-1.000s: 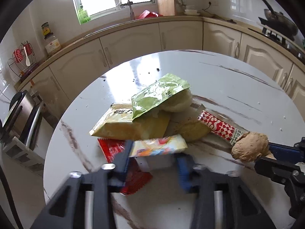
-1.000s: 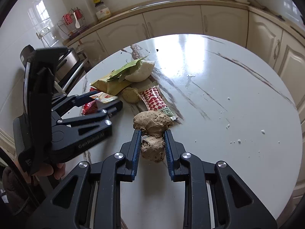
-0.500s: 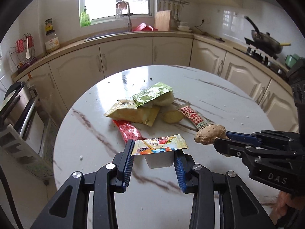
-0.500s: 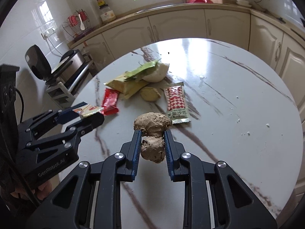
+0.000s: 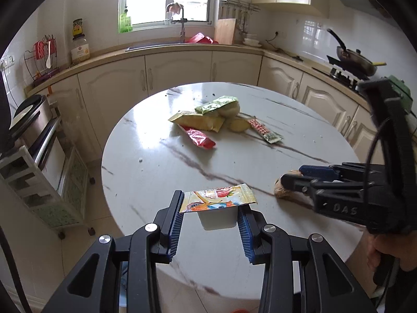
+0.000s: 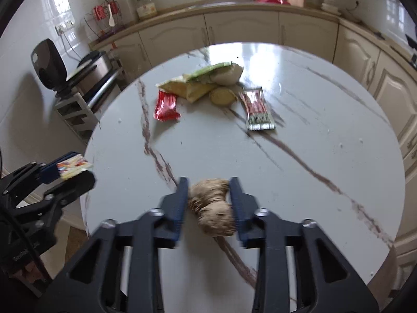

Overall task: Collect trash
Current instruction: 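Carry the ginger and cup to the blue bin and open both grippers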

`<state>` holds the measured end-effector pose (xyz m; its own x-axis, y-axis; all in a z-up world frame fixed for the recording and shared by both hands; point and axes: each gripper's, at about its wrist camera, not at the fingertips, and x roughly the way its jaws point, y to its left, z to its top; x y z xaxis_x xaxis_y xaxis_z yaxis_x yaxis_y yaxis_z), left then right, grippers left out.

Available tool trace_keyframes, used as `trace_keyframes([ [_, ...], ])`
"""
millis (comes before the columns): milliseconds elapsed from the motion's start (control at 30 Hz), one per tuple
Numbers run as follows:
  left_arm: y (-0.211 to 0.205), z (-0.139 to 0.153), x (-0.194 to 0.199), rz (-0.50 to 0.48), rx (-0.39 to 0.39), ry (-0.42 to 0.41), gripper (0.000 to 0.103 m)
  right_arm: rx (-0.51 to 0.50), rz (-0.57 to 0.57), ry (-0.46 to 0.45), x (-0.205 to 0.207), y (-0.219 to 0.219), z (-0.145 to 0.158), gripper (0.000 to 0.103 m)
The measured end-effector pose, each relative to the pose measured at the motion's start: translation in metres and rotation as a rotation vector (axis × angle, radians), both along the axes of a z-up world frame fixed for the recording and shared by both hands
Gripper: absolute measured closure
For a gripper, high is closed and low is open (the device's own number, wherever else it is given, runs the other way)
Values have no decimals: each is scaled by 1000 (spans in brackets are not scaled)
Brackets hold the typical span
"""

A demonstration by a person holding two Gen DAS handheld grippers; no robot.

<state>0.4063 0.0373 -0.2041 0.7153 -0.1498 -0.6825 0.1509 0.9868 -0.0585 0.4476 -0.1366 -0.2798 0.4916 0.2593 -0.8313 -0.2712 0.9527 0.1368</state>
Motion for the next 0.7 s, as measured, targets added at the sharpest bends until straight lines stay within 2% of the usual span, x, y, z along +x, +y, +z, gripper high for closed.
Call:
trace_keyframes([
  [333,1,15,-27,-23,-22,-2,68,-44,47,-40,-10,2,-5,58],
  [500,2,21,-23,-27,-22,2,68,-37,92,-47,-13,-1,-4,58],
  [633,-6,23,-19,-21,-21,7,68,-6,111,-50,-13,-7,-5,55],
  [700,-8,22,-14,-23,-20,10,68,-20,118,-57,-13,-6,-6,53],
])
